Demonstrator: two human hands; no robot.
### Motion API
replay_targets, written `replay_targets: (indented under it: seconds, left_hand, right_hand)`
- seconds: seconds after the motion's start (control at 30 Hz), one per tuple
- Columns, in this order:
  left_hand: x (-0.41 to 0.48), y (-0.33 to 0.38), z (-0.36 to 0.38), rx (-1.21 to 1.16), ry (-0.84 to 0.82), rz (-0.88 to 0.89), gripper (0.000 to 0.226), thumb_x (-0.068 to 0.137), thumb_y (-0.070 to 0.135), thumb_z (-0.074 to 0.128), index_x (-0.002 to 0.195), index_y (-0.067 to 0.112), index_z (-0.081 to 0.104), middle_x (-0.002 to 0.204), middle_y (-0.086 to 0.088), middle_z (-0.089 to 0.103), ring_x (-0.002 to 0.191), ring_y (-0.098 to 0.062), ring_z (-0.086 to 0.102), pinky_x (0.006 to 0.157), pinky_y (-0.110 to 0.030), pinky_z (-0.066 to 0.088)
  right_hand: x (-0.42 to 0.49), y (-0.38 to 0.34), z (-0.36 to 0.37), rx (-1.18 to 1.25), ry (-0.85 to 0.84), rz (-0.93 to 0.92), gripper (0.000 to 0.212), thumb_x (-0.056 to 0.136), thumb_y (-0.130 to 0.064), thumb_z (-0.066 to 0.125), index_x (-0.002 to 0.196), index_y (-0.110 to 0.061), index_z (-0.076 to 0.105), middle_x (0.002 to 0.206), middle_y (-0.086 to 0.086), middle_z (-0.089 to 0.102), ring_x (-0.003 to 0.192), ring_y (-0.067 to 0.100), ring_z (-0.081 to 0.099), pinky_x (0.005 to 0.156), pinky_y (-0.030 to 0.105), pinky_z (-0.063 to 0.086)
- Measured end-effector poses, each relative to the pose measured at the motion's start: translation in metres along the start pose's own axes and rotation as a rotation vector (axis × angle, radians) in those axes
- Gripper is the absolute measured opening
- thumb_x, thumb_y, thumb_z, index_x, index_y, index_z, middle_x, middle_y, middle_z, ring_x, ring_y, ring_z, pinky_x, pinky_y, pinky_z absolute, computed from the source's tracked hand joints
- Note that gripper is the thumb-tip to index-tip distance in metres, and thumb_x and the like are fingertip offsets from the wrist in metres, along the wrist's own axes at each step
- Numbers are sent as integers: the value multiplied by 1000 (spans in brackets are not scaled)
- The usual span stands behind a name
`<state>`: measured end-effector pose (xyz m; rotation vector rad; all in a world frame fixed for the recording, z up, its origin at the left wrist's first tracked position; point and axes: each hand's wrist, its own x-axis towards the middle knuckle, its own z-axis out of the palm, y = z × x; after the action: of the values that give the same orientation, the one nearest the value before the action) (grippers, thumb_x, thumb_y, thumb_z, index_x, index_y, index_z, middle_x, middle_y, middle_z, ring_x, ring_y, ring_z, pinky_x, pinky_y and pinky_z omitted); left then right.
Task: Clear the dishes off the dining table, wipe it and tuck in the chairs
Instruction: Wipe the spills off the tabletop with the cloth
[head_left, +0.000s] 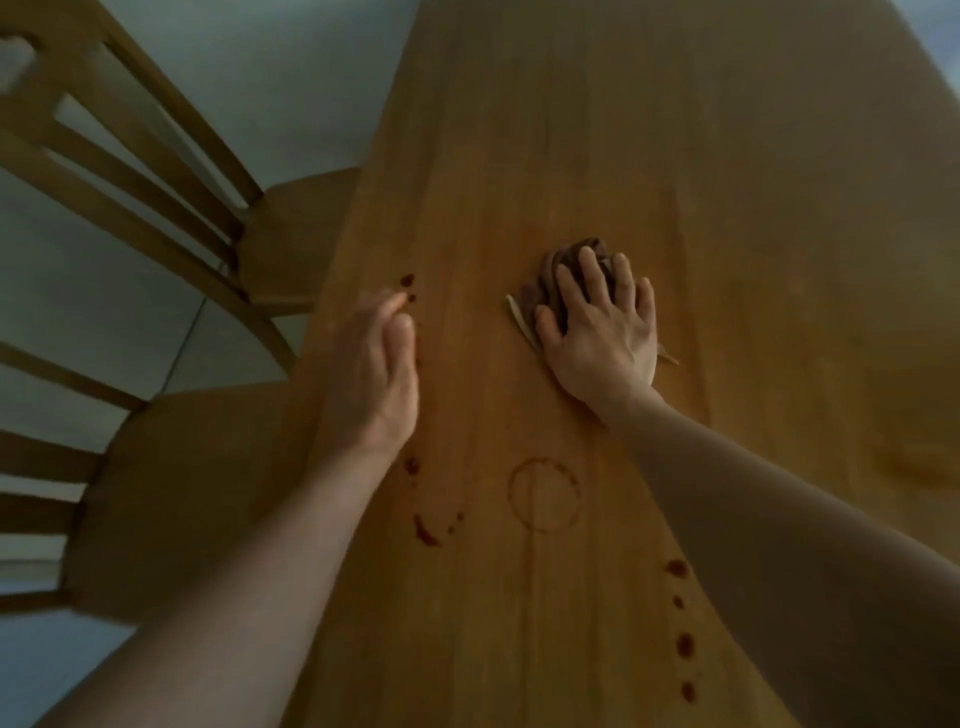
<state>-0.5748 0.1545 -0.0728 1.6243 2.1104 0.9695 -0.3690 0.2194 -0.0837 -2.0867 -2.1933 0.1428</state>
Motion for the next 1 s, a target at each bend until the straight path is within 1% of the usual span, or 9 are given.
replay_targets:
  seconds: [0.07,0.13,0.23,0.3,0.47,0.6,0.7,0.83,1.0]
  left_hand:
    - [0,-28,-16,114,90,-83,51,104,42,21,141,19,48,151,-2,42,141,-21,33,118,-48,22]
    - [-3,-45,-19,145,54,-181,48,105,38,24,143,17,46,154,-2,38,143,-21,30,119,-45,21]
    - [-7,-50,-16,138,36,-181,51,104,43,24,143,19,46,156,1,36,144,-19,28,119,-40,21]
    - [-8,-49,-17,91,47,-193,56,103,48,20,144,20,45,156,3,35,145,-17,27,119,-39,19]
    - [-6,-46,-16,124,47,-180,83,91,70,1,146,23,41,157,3,34,146,-15,24,120,-41,19]
    - [-7,-43,-17,141,52,-163,87,90,72,-2,148,22,38,157,1,34,145,-15,26,119,-42,24]
    - [-8,-39,-19,116,67,-161,90,88,74,-3,149,21,35,156,0,35,144,-16,29,118,-42,26]
    - [-8,-39,-21,51,80,-168,91,86,77,1,152,21,28,156,0,35,143,-16,32,116,-43,30]
    - [-8,-42,-19,-37,113,-186,81,89,71,14,153,21,22,156,-2,33,140,-19,36,112,-40,34]
  right_hand:
    - [3,-8,0,8,1,2,63,96,-58,17,153,-32,28,164,-5,14,151,25,0,121,48,1]
    - [-4,-15,-1,13,-10,-63,62,97,-57,17,153,-34,27,164,-8,14,152,23,-2,122,46,0]
    - [-14,-11,-3,5,-37,-217,57,99,-57,19,152,-37,28,163,-13,17,152,18,-1,123,43,1]
    - [-4,-4,-3,16,-37,-269,53,101,-53,22,150,-38,33,161,-14,22,152,16,4,123,41,4]
    - [56,-12,3,65,51,-187,49,102,-44,26,147,-33,43,158,-11,31,150,19,16,121,43,12]
    - [94,-57,11,103,42,-201,50,103,-44,21,146,-33,42,159,-11,30,150,19,13,122,43,9]
    - [106,-98,16,121,2,-301,50,103,-45,19,146,-35,42,159,-13,29,151,17,11,122,42,7]
    - [91,-139,20,123,-63,-506,49,102,-46,20,145,-38,42,158,-17,30,151,15,10,121,41,6]
    - [34,-134,17,97,-116,-739,49,100,-53,27,146,-41,40,157,-18,32,151,16,11,120,43,7]
